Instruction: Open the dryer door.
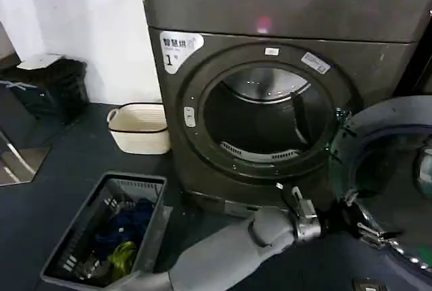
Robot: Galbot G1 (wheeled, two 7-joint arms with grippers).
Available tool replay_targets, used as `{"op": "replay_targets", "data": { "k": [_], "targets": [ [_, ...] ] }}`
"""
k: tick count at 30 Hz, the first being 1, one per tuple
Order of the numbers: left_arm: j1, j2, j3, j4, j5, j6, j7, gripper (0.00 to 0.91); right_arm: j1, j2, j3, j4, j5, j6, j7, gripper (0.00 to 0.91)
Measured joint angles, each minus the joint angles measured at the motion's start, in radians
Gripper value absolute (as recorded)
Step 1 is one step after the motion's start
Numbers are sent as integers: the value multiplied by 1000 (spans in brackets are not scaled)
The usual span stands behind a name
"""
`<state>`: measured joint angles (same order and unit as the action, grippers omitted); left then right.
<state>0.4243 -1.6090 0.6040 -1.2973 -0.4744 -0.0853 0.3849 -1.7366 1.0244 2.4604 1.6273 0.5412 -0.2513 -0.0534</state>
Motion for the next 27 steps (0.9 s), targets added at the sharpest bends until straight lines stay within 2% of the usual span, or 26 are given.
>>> {"op": "replay_targets", "data": {
  "k": [8,17,27],
  "targets": [
    [-3,0,-9,27,29,-59,-6,907,-1,6,2,-1,23,44,11,907],
    [3,0,-8,29,-48,-145,18,907,-14,10,17,3,28,48,14,907],
    [30,0,-4,12,-97,-278,39,907,-11,15,6,4,38,62,2,907]
  ]
}}
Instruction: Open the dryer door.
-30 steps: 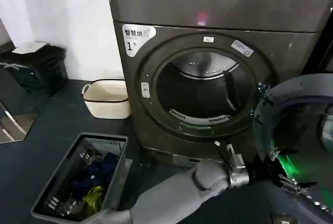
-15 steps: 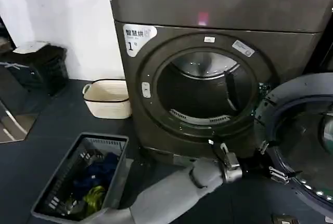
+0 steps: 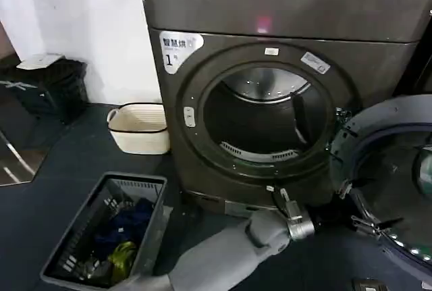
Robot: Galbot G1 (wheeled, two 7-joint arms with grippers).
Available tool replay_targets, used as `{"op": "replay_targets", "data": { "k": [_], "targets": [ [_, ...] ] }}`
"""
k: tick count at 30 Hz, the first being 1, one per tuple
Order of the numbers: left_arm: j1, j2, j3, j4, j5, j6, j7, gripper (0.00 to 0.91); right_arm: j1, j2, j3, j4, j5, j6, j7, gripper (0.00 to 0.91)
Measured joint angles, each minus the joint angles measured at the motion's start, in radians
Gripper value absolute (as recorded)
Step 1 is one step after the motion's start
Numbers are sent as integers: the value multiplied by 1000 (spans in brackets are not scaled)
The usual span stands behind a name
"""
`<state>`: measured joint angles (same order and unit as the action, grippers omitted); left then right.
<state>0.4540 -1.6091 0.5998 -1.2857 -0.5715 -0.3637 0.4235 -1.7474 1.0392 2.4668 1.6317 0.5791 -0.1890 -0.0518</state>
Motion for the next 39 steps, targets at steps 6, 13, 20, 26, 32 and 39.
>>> {"op": "replay_targets", "data": {
  "k": [6,13,20,26,32,39],
  "targets": [
    [9,0,17,-36,5,-47,1,907,-3,-4,9,-2,0,4,-15,907],
    [-7,45,62,-117,115,-80,0,907,0,-18,24,-11,-25,12,-15,907],
    [-42,325,84,-180,133,-113,65,907,6,-20,41,-13,-66,18,-14,907],
    [-90,551,93,-251,136,-72,80,907,3,-30,60,-7,-71,17,-16,907],
    [-178,782,131,-342,135,-35,106,907,1,-46,70,-11,-98,16,-24,907],
    [-306,1015,239,-389,213,4,108,907,-5,-68,93,-16,-117,20,-28,907]
  ]
}}
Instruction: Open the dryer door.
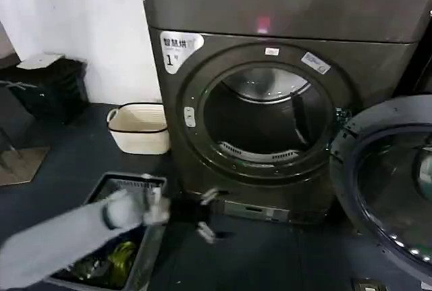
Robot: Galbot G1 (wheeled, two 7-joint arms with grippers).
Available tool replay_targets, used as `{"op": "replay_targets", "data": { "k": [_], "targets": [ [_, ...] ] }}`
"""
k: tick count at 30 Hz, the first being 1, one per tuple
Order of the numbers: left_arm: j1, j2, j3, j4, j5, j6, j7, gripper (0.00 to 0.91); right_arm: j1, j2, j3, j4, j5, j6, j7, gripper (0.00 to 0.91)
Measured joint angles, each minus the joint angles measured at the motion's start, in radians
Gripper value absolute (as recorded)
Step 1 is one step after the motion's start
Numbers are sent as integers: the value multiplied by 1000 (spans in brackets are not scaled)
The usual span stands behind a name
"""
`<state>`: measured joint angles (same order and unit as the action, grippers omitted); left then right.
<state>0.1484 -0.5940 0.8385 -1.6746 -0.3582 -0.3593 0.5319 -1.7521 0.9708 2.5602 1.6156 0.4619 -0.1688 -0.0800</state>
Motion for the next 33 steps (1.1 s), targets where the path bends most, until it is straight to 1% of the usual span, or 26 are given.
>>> {"op": "replay_targets", "data": {
  "k": [5,9,12,16,19,27,33],
  "targets": [
    [-30,132,31,12,69,24,19,907,4,-6,-5,-3,-4,1,-4,907],
    [-63,211,54,3,105,34,35,907,5,-11,-6,-6,-4,1,-5,907],
    [-95,257,73,-9,105,44,49,907,6,-12,-7,-6,-4,1,-6,907],
    [-159,307,123,-15,112,38,56,907,5,-13,-4,-5,-7,3,-7,907],
    [-185,342,146,-15,132,27,71,907,7,-11,-7,-4,-9,5,-8,907],
    [-197,408,167,3,176,14,101,907,18,-13,-20,-7,-11,7,-9,907],
    [-163,443,149,30,217,-2,103,907,21,-16,-21,-7,-12,8,-10,907]
  ]
}}
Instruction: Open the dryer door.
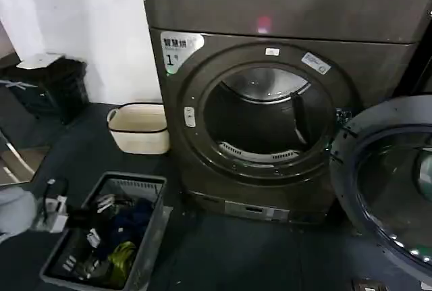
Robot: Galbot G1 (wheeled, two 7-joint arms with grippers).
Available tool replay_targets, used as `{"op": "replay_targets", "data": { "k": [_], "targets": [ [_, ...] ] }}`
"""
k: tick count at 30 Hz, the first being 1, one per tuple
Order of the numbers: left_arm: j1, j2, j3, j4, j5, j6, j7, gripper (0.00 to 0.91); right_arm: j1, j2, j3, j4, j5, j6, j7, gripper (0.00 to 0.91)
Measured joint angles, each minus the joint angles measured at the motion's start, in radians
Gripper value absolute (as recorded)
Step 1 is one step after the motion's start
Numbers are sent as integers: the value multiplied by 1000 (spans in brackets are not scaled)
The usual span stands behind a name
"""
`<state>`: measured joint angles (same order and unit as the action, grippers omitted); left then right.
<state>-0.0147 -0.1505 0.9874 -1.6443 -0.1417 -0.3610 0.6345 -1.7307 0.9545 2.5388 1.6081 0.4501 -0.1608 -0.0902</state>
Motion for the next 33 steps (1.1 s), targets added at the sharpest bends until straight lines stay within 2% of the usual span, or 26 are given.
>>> {"op": "replay_targets", "data": {
  "k": [5,13,33],
  "targets": [
    [96,35,-71,9,19,-10,7,907,9,0,-11,6,-1,0,0,907],
    [146,64,-137,48,36,-25,22,907,11,6,-12,7,-1,1,-2,907],
    [165,83,-189,107,68,-30,53,907,28,2,-31,8,-4,3,-4,907]
  ]
}}
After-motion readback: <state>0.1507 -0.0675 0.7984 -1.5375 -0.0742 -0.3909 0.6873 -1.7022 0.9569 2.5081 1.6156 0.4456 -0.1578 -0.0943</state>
